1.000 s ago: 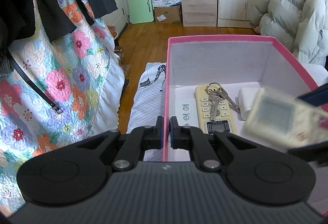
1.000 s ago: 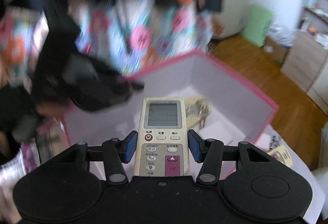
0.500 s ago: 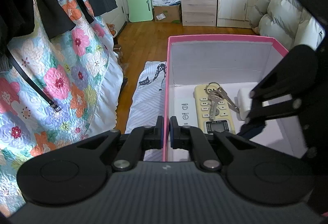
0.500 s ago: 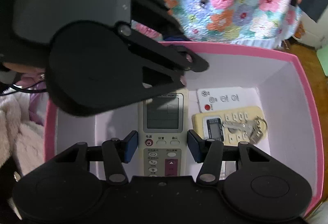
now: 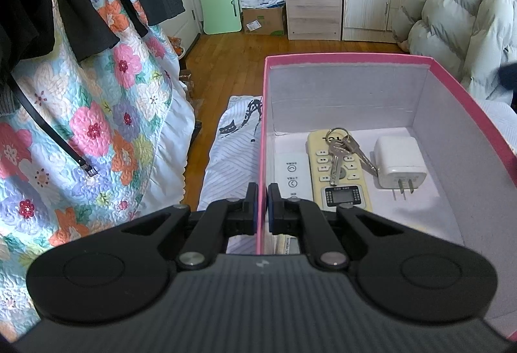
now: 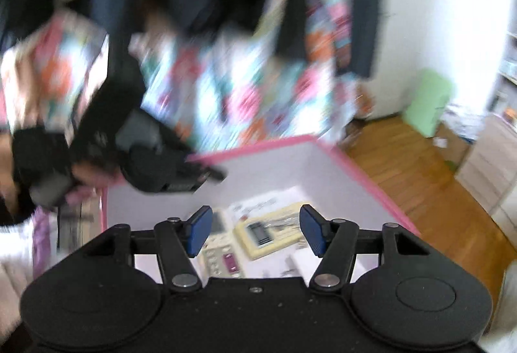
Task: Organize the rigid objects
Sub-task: 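Grasp the white TCL remote with the right gripper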
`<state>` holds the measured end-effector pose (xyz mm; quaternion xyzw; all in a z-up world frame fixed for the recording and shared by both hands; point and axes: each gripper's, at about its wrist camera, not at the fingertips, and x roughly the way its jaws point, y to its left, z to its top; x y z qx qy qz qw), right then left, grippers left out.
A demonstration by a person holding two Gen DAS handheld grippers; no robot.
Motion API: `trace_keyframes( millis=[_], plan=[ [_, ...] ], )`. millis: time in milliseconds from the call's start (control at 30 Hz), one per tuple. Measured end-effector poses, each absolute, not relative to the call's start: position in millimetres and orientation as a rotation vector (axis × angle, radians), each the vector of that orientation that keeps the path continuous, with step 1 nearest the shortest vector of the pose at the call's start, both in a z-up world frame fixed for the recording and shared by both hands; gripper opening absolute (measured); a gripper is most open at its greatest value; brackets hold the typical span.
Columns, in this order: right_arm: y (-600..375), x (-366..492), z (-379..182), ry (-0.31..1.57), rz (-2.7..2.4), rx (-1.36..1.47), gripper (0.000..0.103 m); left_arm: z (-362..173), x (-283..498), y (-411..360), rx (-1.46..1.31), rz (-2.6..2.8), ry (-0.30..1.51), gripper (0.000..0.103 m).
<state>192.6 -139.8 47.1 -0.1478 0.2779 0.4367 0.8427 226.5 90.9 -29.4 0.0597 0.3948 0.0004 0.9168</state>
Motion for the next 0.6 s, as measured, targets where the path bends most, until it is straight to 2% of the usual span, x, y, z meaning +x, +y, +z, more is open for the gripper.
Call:
trace_keyframes(
  millis=[167,300,600],
  plan=[
    [-223.1,177.4,49.2,0.654,0.692,-0.104,0.065,-30.7,225.7,88.9,0.128,0.003,0.813,0.005],
    [-275.6,175.9,23.6,0.713,0.564,-0.05,0.065,-31.2,225.6,81.0,0.168,0.015,0.813,0.006],
    [-305.1,194.4,-44.2,0.832,0.424,-0.045,0.065,-31.2,225.1,80.9,0.175,0.01,0.817,0.006]
  ],
)
